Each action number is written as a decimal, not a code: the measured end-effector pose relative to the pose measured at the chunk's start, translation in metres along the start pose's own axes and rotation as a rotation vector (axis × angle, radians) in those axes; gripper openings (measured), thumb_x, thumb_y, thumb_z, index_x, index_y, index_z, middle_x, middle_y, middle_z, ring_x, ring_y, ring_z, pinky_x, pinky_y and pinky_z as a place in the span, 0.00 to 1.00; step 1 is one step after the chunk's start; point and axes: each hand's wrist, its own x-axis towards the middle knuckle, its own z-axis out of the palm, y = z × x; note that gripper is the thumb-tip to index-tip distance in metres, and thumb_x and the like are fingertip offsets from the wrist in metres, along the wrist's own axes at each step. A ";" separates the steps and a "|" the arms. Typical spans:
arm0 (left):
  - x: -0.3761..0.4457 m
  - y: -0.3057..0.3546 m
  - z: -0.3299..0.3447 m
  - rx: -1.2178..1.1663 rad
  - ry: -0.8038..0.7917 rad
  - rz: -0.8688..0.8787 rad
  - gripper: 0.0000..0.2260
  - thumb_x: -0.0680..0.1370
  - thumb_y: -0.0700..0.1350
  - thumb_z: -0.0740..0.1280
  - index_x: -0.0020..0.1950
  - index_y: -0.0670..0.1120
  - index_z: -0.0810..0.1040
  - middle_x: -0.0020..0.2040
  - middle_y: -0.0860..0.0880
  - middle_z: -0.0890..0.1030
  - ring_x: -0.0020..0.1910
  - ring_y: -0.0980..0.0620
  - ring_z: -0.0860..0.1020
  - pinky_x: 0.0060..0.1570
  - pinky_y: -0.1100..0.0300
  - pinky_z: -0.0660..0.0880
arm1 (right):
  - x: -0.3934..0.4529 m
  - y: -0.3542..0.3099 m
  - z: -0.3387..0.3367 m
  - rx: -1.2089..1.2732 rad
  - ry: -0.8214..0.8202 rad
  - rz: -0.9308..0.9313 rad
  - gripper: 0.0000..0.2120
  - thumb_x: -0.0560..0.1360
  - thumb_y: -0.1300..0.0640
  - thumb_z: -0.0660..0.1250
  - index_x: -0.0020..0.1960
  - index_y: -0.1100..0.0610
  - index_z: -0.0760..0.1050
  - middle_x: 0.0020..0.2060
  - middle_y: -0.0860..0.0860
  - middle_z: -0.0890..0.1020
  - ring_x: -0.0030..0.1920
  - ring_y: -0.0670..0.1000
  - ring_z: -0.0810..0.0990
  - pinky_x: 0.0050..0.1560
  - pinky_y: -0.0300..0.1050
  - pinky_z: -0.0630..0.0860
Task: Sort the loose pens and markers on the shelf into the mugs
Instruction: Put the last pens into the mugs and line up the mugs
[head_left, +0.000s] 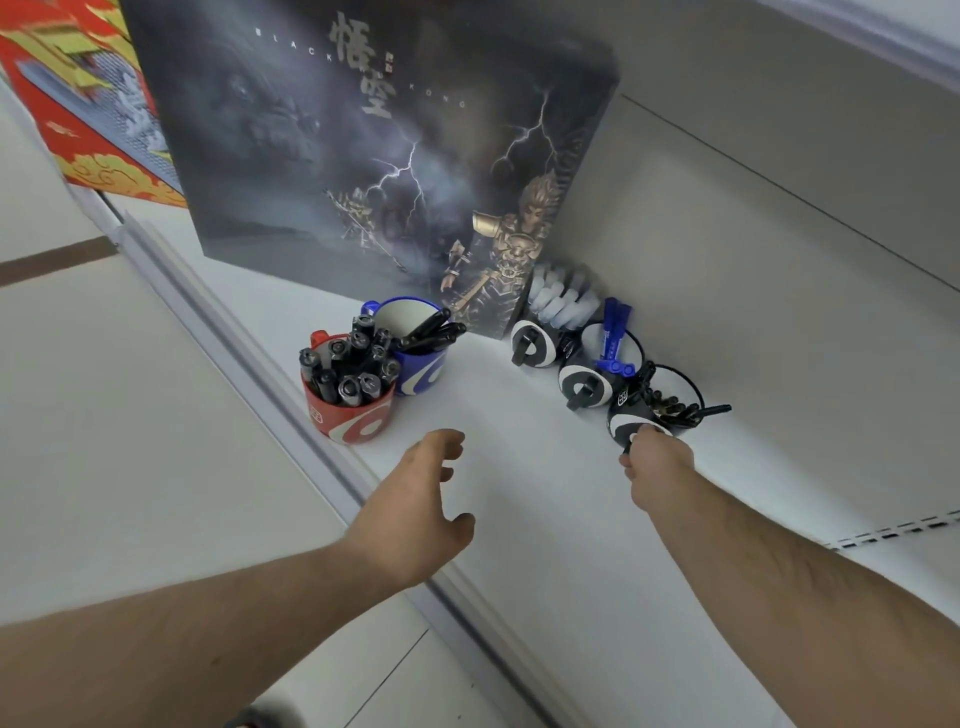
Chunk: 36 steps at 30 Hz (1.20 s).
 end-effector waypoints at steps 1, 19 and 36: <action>-0.001 0.000 -0.002 0.020 0.011 0.005 0.32 0.73 0.42 0.72 0.73 0.51 0.61 0.67 0.56 0.68 0.60 0.60 0.72 0.59 0.66 0.69 | 0.002 0.000 0.001 0.002 -0.008 0.001 0.10 0.79 0.59 0.61 0.39 0.53 0.67 0.43 0.55 0.75 0.45 0.55 0.75 0.42 0.45 0.73; 0.053 -0.066 -0.141 0.253 0.113 -0.215 0.58 0.55 0.53 0.70 0.80 0.50 0.43 0.81 0.50 0.47 0.79 0.50 0.49 0.75 0.42 0.54 | -0.153 0.055 0.085 -0.317 -0.456 -0.218 0.10 0.73 0.59 0.67 0.54 0.52 0.75 0.44 0.47 0.80 0.46 0.55 0.82 0.48 0.49 0.77; 0.093 -0.069 -0.149 0.528 -0.013 -0.066 0.19 0.74 0.35 0.67 0.63 0.46 0.70 0.60 0.48 0.75 0.57 0.47 0.74 0.54 0.60 0.69 | -0.190 0.038 0.122 -0.448 -0.618 -0.309 0.32 0.71 0.54 0.69 0.73 0.46 0.63 0.64 0.43 0.72 0.58 0.52 0.79 0.59 0.49 0.77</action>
